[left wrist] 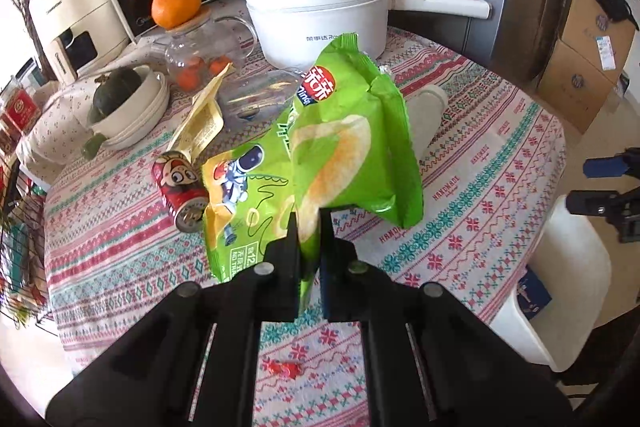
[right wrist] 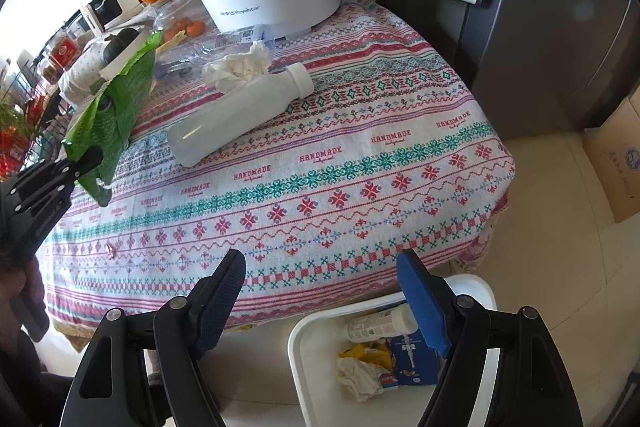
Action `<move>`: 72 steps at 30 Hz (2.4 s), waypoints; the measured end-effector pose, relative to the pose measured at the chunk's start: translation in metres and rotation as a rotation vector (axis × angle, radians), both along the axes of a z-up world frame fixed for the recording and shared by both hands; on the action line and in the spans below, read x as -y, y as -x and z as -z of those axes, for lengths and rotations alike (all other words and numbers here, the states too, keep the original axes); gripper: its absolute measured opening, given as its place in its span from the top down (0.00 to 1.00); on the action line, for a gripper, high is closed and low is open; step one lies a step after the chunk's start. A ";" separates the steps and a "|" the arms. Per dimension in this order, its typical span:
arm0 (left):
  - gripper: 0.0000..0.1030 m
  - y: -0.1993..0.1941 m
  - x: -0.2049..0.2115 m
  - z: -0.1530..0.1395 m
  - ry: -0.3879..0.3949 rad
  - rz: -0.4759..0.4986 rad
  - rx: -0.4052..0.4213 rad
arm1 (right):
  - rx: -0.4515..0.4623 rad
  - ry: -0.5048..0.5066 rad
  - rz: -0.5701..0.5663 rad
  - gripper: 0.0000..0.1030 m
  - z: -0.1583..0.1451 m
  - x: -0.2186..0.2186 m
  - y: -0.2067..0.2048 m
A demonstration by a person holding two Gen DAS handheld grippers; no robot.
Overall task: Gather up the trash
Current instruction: 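Grasp the white plastic bottle with the right tool while the left tool holds the chip bag, then carry both items over the bin and open the left tool to drop the chip bag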
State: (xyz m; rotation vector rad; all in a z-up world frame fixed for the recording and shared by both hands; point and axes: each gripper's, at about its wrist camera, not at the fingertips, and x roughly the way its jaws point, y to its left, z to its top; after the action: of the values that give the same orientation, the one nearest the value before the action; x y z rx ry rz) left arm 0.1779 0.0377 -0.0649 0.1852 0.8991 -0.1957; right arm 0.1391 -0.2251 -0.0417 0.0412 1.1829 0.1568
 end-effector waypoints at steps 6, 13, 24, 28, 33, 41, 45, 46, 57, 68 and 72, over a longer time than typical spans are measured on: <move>0.92 0.024 -0.031 -0.019 0.145 -0.108 -0.023 | -0.014 -0.068 -0.002 0.23 0.009 -0.032 -0.028; 0.92 0.035 -0.061 -0.026 0.165 -0.176 -0.013 | -0.074 -0.240 0.082 0.23 0.032 -0.071 -0.079; 0.92 0.039 -0.093 -0.023 0.206 -0.238 -0.039 | -0.134 -0.311 0.322 0.23 0.075 -0.098 -0.139; 0.92 0.040 -0.096 -0.024 0.208 -0.241 -0.038 | -0.135 -0.324 0.369 0.29 0.083 -0.098 -0.145; 0.92 0.041 -0.092 -0.024 0.203 -0.235 -0.038 | -0.140 -0.327 0.366 0.39 0.080 -0.092 -0.141; 0.92 0.044 -0.078 -0.027 0.191 -0.200 -0.032 | -0.141 -0.356 0.288 0.48 0.064 -0.064 -0.104; 0.92 0.048 -0.069 -0.031 0.215 -0.177 -0.032 | -0.112 -0.357 0.234 0.49 0.046 -0.042 -0.075; 0.92 0.050 -0.066 -0.032 0.218 -0.169 -0.032 | -0.103 -0.357 0.220 0.50 0.042 -0.037 -0.068; 0.92 0.061 -0.011 -0.031 0.249 -0.037 -0.075 | -0.023 -0.352 0.111 0.51 0.000 0.016 0.009; 0.92 0.089 0.071 -0.005 0.211 0.183 -0.174 | 0.067 -0.338 0.107 0.51 -0.024 0.067 0.062; 0.92 0.102 0.105 0.006 0.242 0.281 -0.234 | 0.075 -0.324 0.150 0.51 -0.022 0.104 0.081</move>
State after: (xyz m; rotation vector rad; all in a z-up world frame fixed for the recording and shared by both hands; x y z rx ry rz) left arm 0.0762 -0.0672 -0.0712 0.0629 1.0707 -0.5940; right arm 0.0582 -0.3287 -0.0196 0.4040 1.0661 0.2148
